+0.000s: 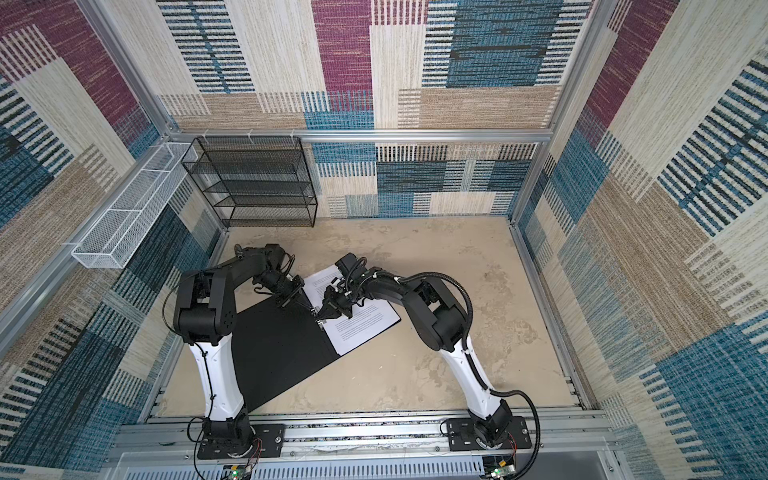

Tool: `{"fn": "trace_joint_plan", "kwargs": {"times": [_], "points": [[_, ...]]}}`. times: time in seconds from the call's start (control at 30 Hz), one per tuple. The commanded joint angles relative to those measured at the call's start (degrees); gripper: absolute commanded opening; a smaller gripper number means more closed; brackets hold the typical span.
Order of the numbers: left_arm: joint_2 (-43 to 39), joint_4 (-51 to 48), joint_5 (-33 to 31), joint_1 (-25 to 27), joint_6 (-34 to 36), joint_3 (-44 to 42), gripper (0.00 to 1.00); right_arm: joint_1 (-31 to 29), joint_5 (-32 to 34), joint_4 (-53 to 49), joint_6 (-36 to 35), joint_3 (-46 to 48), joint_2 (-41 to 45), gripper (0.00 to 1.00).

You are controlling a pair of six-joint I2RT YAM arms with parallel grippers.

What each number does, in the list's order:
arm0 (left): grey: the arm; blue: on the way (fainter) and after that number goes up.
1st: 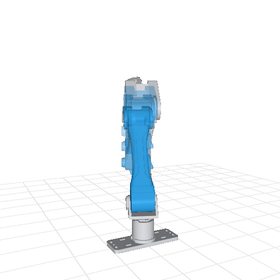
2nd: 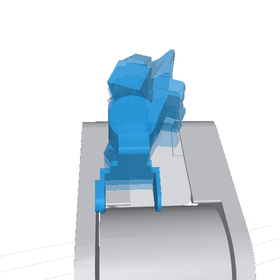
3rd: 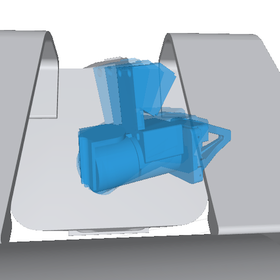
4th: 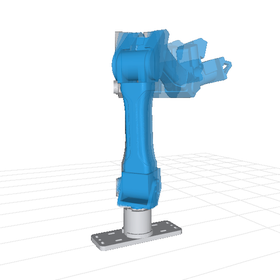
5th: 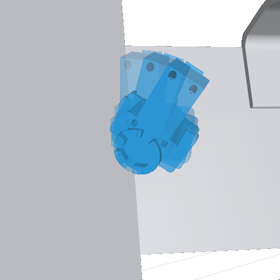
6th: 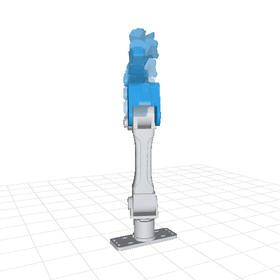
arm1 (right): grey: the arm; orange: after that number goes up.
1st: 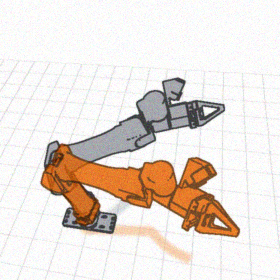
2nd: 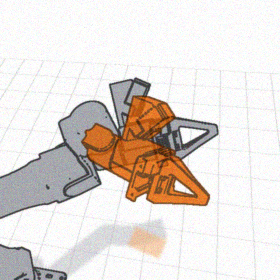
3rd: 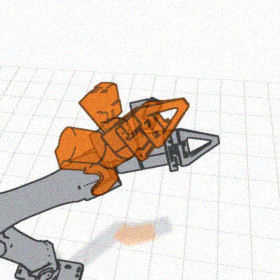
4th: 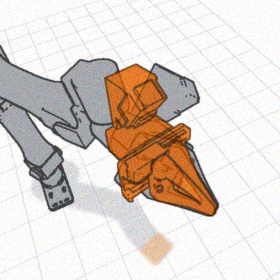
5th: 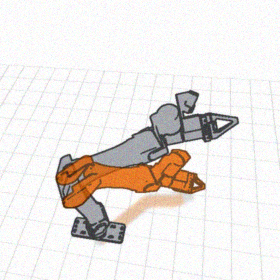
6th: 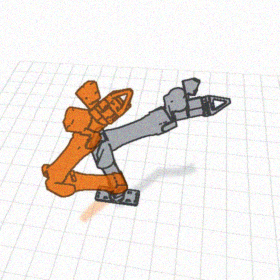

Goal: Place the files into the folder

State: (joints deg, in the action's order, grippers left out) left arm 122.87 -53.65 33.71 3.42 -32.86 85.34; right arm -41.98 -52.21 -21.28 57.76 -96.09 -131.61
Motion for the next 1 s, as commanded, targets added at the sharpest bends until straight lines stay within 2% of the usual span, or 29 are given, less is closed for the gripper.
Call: {"fn": "trace_joint_plan", "kwargs": {"times": [0.0,0.33,0.97], "points": [[1.92,1.35,-10.86,0.14,0.30,-0.99,0.00,-0.21,-1.35,2.46,-1.45,0.98,1.24,0.00],[2.45,0.37,-12.64,-0.17,0.75,-0.56,0.00,-0.21,6.34,0.19,-5.82,2.83,3.20,0.00],[3.06,0.27,-12.93,-0.17,0.85,-0.48,0.00,-0.38,14.99,-1.80,-10.93,4.09,3.21,0.00]]}}
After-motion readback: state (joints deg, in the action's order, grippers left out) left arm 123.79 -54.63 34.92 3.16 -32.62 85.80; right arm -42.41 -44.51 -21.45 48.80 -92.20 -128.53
